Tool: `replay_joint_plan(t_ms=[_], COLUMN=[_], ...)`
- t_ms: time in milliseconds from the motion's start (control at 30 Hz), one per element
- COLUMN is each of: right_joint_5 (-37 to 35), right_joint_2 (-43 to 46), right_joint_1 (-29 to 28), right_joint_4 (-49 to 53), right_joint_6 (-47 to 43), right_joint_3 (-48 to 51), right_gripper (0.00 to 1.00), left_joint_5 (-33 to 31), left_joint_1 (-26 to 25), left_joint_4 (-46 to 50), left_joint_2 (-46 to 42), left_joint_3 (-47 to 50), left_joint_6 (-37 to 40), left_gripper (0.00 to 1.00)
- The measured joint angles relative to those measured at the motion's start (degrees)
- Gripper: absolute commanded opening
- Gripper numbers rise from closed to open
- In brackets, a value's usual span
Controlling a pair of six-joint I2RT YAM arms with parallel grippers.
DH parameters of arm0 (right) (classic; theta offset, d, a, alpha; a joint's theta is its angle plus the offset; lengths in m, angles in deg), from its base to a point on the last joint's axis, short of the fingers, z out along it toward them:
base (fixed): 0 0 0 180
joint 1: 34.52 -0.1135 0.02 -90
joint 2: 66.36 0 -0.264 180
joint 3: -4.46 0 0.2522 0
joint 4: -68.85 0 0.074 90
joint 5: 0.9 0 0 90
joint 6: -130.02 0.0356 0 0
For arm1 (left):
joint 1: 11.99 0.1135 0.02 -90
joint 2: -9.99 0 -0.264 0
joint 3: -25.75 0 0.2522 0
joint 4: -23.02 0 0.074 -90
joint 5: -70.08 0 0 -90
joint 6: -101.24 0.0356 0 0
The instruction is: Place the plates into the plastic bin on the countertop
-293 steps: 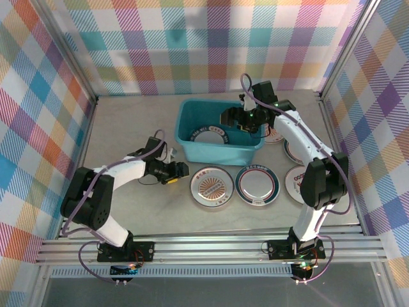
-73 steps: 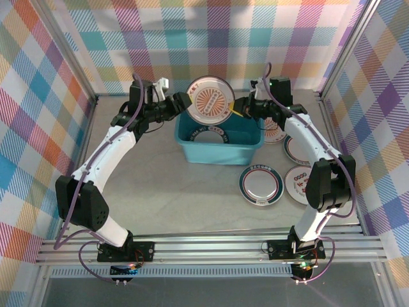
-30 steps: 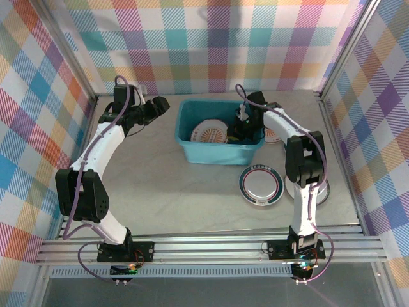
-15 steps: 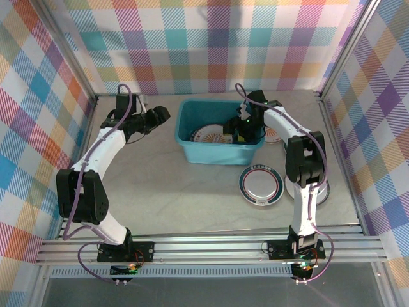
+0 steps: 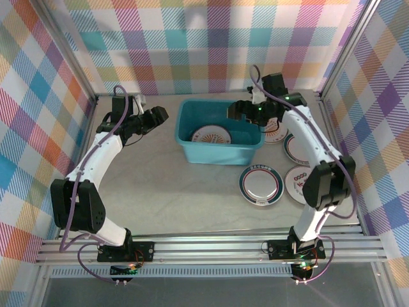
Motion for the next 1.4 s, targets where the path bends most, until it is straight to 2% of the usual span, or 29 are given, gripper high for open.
replay_joint_plan(t_ms=[200, 400, 533, 733, 900, 1100, 1400], right_joint_5=[-1.5, -3.7, -4.4, -6.4, -8.3, -10.2, -12.0], right_joint_2=[8.6, 10.1, 3.0, -12.9, -22.1, -28.2, -35.0], right_joint_1=[2.2, 11.5, 18.4, 23.7, 24.3, 24.3, 24.3], right_joint_4=[-0.5, -1.6, -2.7, -2.1, 0.1, 0.8, 0.7], right_joint_6=[-2.6, -4.3, -4.5, -5.1, -5.3, -5.3, -4.8], right_joint_3=[2.5, 2.1, 0.3, -4.5, -10.8, -16.8, -18.9], right_gripper=[0.93, 0.94, 0.94, 0.94, 0.95, 0.94, 0.93], left_joint_5=[0.0, 0.1, 0.3, 1.1, 1.6, 2.6, 3.1], left_joint_1=[-0.2, -0.2, -0.2, -0.2, -0.2, -0.2, -0.2], left_joint_4=[0.0, 0.1, 0.2, 1.5, 1.7, 1.7, 1.6], left_joint_2=[0.0, 1.6, 4.2, 8.2, 10.6, 12.4, 13.4], left_joint_3=[-0.2, -2.8, -6.1, -11.2, -13.7, -14.1, -14.4], left_joint_6=[0.4, 0.6, 1.1, 2.4, 3.3, 3.6, 3.6], left_gripper=[0.70, 0.70, 0.70, 0.70, 0.70, 0.70, 0.70])
